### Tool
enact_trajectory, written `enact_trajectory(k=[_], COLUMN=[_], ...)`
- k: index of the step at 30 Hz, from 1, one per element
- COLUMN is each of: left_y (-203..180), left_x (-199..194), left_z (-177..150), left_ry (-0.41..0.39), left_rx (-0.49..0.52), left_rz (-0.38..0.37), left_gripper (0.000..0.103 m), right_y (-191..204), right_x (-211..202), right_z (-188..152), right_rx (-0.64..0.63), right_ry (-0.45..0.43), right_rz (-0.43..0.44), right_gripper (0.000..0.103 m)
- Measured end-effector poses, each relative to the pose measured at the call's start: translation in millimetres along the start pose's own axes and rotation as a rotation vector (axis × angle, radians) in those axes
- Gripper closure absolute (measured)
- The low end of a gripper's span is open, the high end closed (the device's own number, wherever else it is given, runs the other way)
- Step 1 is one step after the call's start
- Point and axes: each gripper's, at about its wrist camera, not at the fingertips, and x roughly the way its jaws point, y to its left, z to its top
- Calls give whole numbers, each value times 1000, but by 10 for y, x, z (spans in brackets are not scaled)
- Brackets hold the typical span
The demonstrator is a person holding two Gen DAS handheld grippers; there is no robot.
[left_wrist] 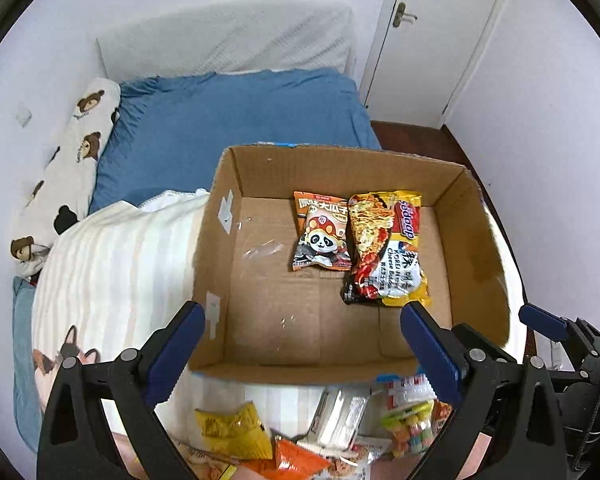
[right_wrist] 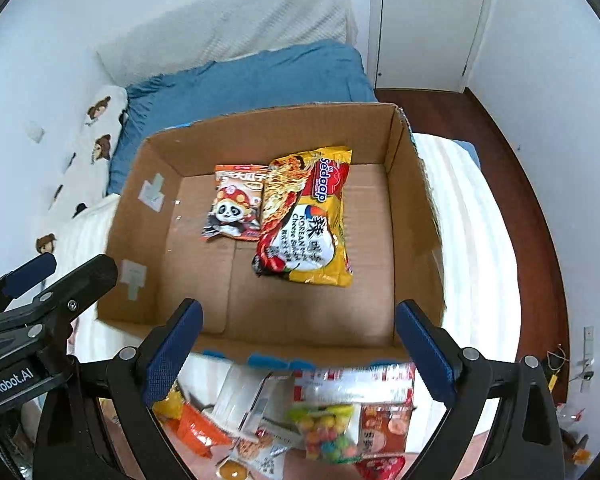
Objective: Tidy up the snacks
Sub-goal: 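Grasp the orange chip bag with left tool while right tool grasps the candy-ball bag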
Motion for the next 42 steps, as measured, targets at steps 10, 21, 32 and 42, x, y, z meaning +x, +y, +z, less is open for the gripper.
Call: enact_trajectory(k=[10,21,32,42], left_y=[80,-128,100,164], left_x=[-144,966,1294,1417], left_z=[-773,-1800,-1896,-2076], left_ry=[50,381,469,529], left_rx=[-60,182,-101,-53], left_rz=[30,119,48,-26], left_gripper=[3,3,34,33], right_y=[-297,-607,-379,-432], right_x=[5,842,1229,1252], right_z=[-828,-1576,-1686,-2122], right_rx=[119,109,-42,106], right_ry=[106,297,335,456], right_rz=[111,96,41,86], right_gripper=[4,5,49,48])
